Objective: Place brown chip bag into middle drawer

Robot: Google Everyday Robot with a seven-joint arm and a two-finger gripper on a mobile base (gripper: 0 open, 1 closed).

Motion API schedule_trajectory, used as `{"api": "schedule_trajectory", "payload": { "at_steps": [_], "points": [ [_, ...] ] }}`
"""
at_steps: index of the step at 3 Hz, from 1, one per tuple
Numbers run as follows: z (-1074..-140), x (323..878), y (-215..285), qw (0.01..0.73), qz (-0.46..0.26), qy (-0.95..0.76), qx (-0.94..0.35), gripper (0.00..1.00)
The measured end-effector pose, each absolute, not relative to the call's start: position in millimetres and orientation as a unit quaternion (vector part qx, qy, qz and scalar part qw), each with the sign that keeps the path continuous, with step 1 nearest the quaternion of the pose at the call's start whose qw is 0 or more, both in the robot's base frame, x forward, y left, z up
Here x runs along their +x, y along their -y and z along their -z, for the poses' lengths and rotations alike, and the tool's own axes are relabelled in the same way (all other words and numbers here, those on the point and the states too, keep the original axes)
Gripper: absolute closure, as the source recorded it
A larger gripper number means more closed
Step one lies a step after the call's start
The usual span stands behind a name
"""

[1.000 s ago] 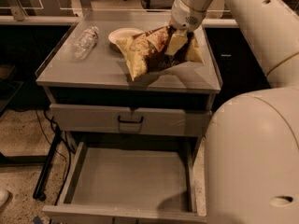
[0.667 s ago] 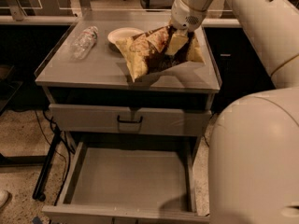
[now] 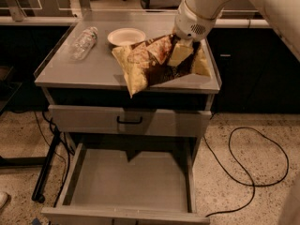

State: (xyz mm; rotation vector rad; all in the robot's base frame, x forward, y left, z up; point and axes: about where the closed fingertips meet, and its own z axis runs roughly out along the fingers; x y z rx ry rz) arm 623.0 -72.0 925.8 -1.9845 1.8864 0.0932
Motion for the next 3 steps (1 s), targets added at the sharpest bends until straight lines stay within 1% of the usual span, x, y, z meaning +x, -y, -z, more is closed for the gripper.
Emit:
{"api": "schedule_trajectory", "payload": {
  "at_steps": [1,2,3],
  "points": [
    [-913.4,588.3,67.2,0.191,-0.040,-0.683,-0.704,1.00],
    [-889.8,560.3,57.2,0.188,-0.069,-0.686,-0.699,1.00],
    [-882.6,556.2,56.4,0.183,-0.074,-0.687,-0.700,1.00]
  ]
}}
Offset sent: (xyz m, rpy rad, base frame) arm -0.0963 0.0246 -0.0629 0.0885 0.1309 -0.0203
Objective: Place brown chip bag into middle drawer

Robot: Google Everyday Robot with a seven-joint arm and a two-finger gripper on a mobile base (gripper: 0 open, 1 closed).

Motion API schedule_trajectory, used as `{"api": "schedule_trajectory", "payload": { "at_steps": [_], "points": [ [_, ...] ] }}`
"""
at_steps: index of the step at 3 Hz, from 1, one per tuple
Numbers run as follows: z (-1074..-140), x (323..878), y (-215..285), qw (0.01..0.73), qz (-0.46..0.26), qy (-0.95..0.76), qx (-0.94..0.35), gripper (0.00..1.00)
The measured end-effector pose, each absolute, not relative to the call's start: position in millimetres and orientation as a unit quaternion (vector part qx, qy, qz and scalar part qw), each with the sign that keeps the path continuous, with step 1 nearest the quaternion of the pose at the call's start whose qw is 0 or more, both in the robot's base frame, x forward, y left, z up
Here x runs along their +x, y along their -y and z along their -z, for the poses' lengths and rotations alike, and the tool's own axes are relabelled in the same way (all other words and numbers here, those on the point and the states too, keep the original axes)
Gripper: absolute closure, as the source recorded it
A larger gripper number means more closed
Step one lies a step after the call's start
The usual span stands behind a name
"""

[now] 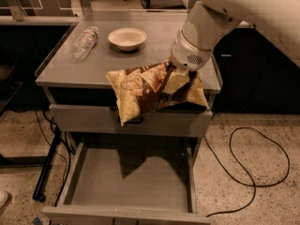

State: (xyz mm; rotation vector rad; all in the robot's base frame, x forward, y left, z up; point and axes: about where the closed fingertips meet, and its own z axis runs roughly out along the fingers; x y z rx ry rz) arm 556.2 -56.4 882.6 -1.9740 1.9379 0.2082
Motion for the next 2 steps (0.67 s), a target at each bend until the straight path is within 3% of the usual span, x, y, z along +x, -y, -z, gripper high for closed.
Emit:
{"api": "schedule_trajectory", "payload": {
  "at_steps": [1,2],
  "points": [
    [-875.9,550.5,55.4,0.173,-0.075,-0.691,-0.698,1.00],
    [-824.1,519.4,42.5,0.154,-0.127,-0.708,-0.678,1.00]
  ]
}}
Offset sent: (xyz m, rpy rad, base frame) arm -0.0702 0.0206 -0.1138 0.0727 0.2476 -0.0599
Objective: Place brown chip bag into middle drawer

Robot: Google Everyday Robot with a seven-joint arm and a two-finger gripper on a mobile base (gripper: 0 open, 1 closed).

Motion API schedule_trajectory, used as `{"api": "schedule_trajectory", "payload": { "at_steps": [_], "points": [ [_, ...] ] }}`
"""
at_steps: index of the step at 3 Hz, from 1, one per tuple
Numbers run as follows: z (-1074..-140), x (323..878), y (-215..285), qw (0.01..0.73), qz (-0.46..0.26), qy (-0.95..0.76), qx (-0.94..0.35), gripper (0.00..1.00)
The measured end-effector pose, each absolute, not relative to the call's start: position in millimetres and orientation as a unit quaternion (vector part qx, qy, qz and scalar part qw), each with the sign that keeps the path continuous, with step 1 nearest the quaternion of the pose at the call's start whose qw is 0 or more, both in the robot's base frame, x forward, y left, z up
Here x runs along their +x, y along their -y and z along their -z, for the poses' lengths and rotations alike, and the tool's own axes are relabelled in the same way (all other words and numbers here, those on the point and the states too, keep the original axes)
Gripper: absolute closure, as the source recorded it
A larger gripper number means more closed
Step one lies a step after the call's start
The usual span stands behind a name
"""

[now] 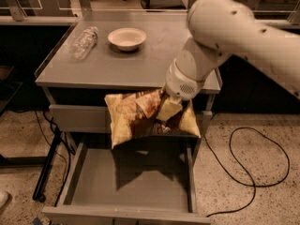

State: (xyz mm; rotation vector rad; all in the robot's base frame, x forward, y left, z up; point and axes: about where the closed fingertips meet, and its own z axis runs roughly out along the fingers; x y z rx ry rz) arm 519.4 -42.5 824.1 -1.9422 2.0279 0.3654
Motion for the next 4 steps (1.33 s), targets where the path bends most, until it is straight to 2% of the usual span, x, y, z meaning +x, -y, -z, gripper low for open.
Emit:
{"api": "schedule_trajectory", "payload": {
  "at_steps": [2,4],
  "points": [
    [-747.9,484.6,21.8,0.128,-0.190,-0.724,-0.651,1.00],
    [-711.5,470.9,14.5,0.119,-0.209,-0.736,-0.633,1.00]
  ]
}}
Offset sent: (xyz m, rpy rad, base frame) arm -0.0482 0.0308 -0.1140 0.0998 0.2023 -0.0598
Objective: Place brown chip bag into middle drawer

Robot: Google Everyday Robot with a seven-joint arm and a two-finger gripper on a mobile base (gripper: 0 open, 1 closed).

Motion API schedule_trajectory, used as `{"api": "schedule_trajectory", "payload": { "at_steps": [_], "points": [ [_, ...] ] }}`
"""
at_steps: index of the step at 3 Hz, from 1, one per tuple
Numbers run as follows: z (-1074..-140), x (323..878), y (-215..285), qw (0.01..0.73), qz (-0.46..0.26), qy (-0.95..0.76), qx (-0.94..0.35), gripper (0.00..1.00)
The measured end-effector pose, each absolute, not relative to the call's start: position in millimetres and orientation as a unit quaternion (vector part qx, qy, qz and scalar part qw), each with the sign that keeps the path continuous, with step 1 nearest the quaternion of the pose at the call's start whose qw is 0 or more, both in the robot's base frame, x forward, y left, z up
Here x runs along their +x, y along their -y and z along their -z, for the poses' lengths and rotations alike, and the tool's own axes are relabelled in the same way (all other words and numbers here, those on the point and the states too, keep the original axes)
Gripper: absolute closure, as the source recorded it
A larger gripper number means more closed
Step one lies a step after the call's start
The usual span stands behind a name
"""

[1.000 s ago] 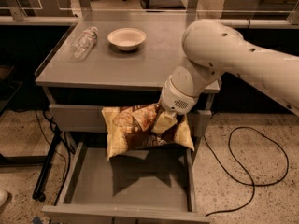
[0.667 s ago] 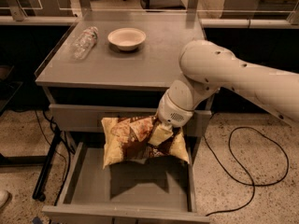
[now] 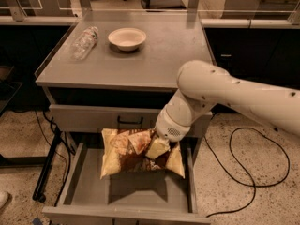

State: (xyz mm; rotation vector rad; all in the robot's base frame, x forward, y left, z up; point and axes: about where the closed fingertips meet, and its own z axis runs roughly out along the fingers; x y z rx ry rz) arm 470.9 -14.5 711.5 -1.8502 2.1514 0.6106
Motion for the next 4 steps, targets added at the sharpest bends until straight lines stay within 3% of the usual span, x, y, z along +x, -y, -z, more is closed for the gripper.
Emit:
{"api": "schedule_trajectory", "payload": {
  "at_steps": [2,4],
  "points": [
    [-616.1,450.8,-6.9,0.100,-0.262,-0.763,-0.583,1.00],
    [-586.2,447.6,-16.2,0.089,-0.279,-0.764,-0.574,1.00]
  ]
}}
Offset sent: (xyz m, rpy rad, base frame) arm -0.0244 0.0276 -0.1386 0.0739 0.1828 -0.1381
